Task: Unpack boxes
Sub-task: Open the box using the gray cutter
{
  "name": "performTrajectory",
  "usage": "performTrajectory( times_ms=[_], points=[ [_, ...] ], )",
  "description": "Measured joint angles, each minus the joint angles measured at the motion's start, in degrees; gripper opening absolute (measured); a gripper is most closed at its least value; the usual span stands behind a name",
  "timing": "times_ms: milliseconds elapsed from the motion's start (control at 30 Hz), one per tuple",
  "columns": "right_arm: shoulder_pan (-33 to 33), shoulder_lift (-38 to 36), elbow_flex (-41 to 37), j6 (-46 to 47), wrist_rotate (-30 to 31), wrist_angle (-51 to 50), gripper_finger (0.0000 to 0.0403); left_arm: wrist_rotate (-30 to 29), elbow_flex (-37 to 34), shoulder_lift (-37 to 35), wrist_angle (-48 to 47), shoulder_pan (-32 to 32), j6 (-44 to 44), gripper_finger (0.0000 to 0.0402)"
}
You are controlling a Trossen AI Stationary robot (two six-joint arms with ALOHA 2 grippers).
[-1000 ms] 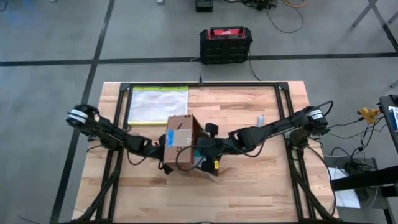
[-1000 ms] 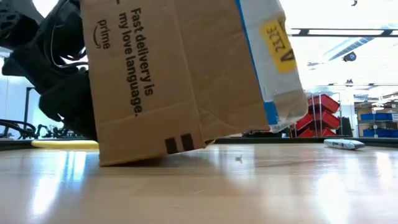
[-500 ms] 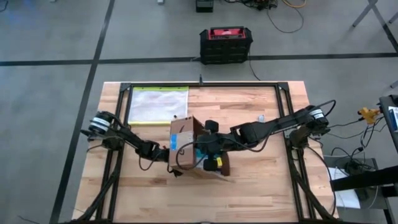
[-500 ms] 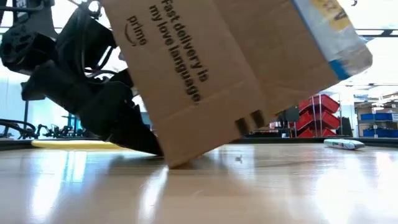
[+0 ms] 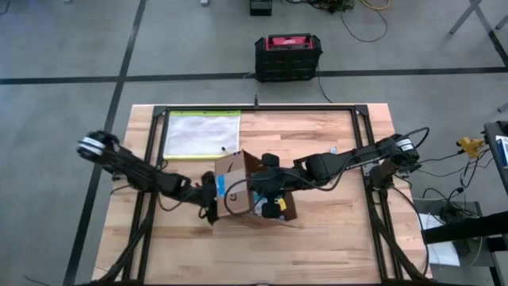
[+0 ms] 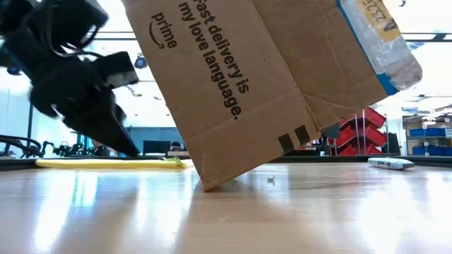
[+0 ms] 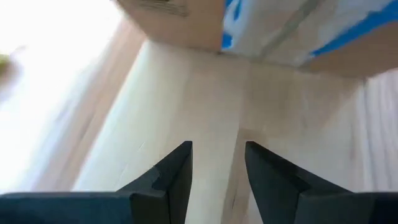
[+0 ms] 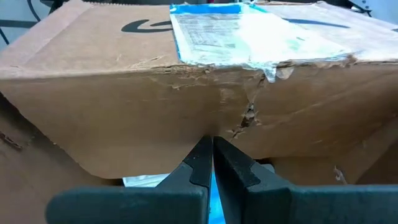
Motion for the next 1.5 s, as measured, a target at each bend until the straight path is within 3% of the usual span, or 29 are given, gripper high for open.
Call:
performTrajectory(
  times_ms=[200,367,533,633,733,800,967,1067,1400,1500],
  points=[
    [-0.1,0.0,0.0,-0.1,-0.4,0.1,0.0000,-0.8,0.5,-17.5,-16.9,-1.8,-3.5,0.0133],
    [-0.6,0.5,0.0,-0.2,-3.7,1.9,0.0000,-1.5,6.8,-30.7,-37.3,-3.1,-6.4,0.0132],
    [-2.2,3.9,0.1,-0.4,-7.8,7.0,0.0000,-1.7,17.4,-40.7,-43.7,-3.1,-2.4,0.0132],
    [-3.2,7.4,2.4,-1.2,-10.1,9.0,0.0000,-4.8,24.6,-44.1,-45.6,-3.1,1.4,0.0132],
    [-3.7,11.2,7.0,-2.7,-10.4,8.1,0.0000,-9.0,29.1,-45.4,-46.0,-3.0,4.3,0.0132],
    [-3.6,13.3,10.1,-3.6,-10.5,6.8,0.0000,-8.6,29.2,-44.7,-46.4,-3.1,5.7,0.0130],
    [-4.1,16.7,16.4,-5.4,-10.5,3.5,0.0000,0.6,23.2,-38.1,-45.4,-3.3,5.3,0.0121],
    [-4.8,18.0,18.6,-5.5,-10.4,1.0,0.0000,1.9,19.8,-34.2,-39.1,-3.9,4.7,0.0119],
    [-5.0,15.6,19.5,-6.1,-7.5,-1.4,0.0000,3.7,18.3,-34.0,-42.0,-9.0,-0.8,0.0119],
    [-4.8,13.5,19.6,-6.2,-7.0,-2.4,0.0000,1.2,17.3,-34.0,-42.2,-11.4,-3.4,0.0119]
  ],
)
